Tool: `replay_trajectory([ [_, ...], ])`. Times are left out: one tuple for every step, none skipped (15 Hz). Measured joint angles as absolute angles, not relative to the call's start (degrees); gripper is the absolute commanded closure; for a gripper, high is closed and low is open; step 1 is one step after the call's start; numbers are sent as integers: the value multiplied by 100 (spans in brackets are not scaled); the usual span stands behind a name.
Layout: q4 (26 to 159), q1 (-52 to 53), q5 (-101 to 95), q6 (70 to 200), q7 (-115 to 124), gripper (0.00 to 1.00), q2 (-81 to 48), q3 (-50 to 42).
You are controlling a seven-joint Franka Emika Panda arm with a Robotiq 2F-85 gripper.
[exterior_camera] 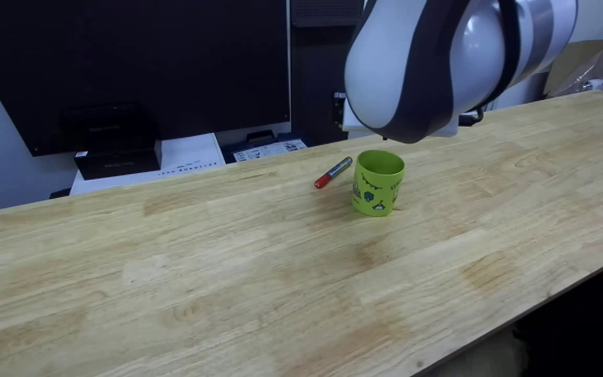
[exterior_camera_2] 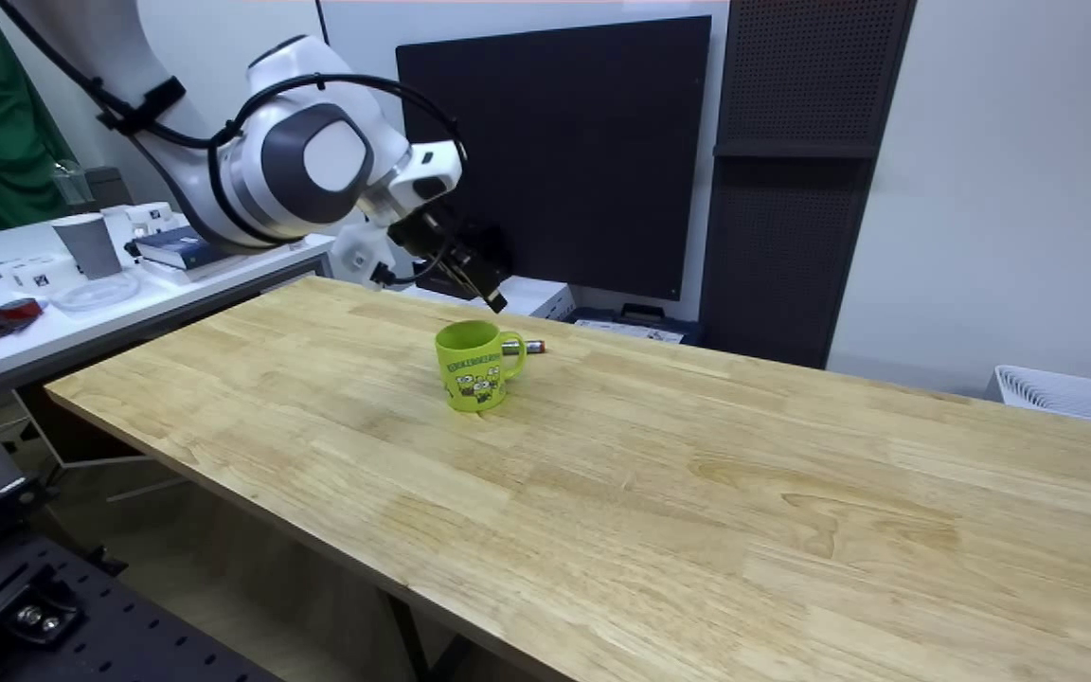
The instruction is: Place the marker in the mug
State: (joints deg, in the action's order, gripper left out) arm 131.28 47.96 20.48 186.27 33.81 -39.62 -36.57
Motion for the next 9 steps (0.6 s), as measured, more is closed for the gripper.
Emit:
replay_trajectory([
  [13143, 4833, 2111, 18641, 3353, 0, -3962, -3658],
  [13160, 4868, 2173, 18665, 3328, 0, -3962, -3659],
  [13176, 4896, 2230, 18689, 3302, 0, -3962, -3659],
  [13187, 4915, 2283, 18699, 3262, 0, -3961, -3659],
  [13191, 4918, 2318, 18699, 3237, 0, -3956, -3657],
  [13191, 4901, 2349, 18684, 3199, 0, -3938, -3648],
  [13191, 4834, 2353, 18648, 3153, 0, -3880, -3605],
  [13185, 4707, 2351, 18529, 3100, 0, -3771, -3516],
  [13172, 4534, 2347, 18354, 3025, 0, -3616, -3405],
])
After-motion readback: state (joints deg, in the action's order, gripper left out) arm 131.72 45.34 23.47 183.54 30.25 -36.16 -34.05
